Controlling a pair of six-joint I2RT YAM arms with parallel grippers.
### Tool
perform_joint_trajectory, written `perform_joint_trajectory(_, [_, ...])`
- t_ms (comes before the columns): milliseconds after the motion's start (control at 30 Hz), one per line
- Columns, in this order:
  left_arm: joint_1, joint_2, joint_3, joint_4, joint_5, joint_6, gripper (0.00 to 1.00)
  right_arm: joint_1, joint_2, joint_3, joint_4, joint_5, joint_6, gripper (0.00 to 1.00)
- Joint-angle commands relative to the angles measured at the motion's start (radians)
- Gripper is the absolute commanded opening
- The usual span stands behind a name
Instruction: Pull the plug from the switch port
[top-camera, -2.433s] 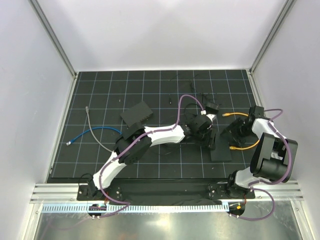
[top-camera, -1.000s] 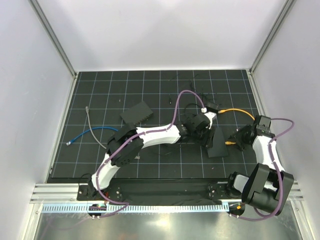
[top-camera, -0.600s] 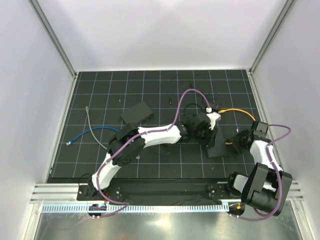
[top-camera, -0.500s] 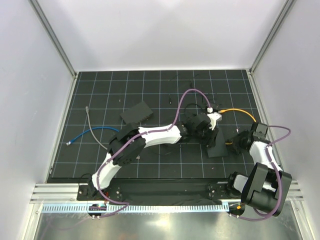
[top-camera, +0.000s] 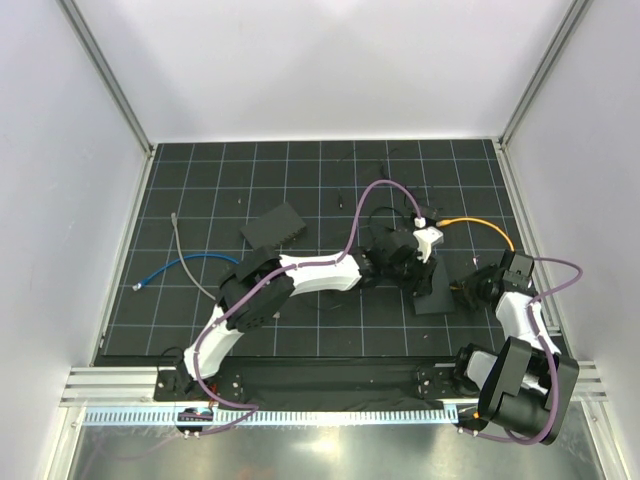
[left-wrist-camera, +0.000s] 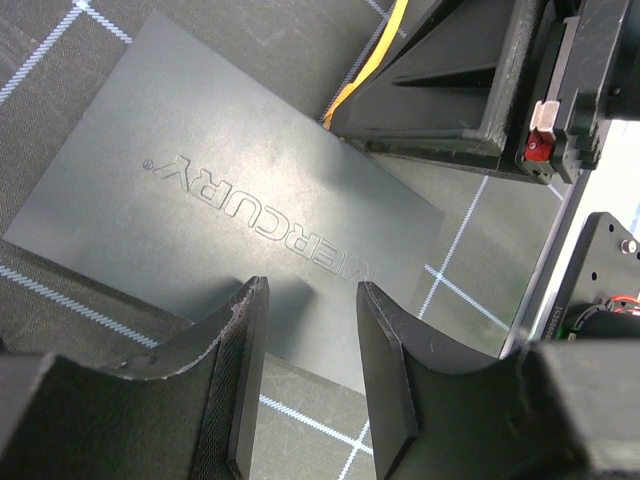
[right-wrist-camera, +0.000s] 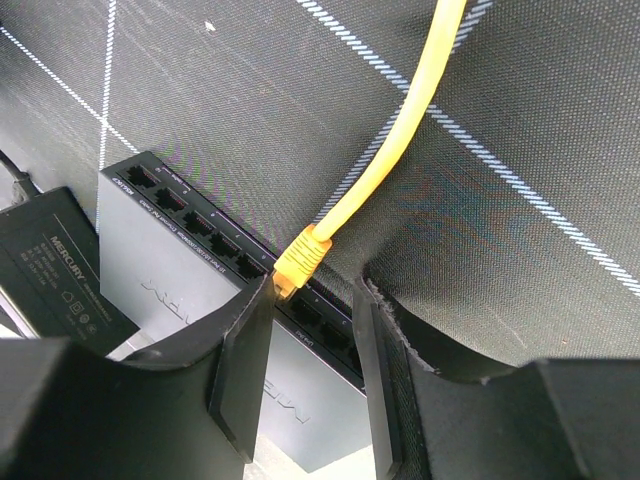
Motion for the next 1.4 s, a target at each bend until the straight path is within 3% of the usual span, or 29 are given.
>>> perform_joint_trajectory(0, [-0.004,0.003,-0.001,0.082,0.016,-0.002,0.44,-0.002,-0.022,-0.010,0.017,0.007,0.009,0.45])
perform_joint_trajectory(733, [-0.012,0.032,0.008,0.086,0.030,-0.007,0.42,-0.021,-0.117,-0.181,0.201,-0.028,0.075,0.43])
perform_joint_trajectory(1067, [-0.012,0.041,0.017,0.083,0.036,-0.007,0.43,-0.024,-0.171,-0.203,0.173,-0.051,0.087,0.33])
perform_joint_trajectory(1267, [-0.012,0.044,0.017,0.082,0.041,-0.007,0.42,-0.024,-0.093,-0.169,0.241,-0.077,0.078,0.33])
perform_joint_trajectory(1367, [-0.012,0.047,0.023,0.080,0.041,-0.008,0.42,-0.024,0.021,-0.126,0.310,-0.114,0.056,0.33])
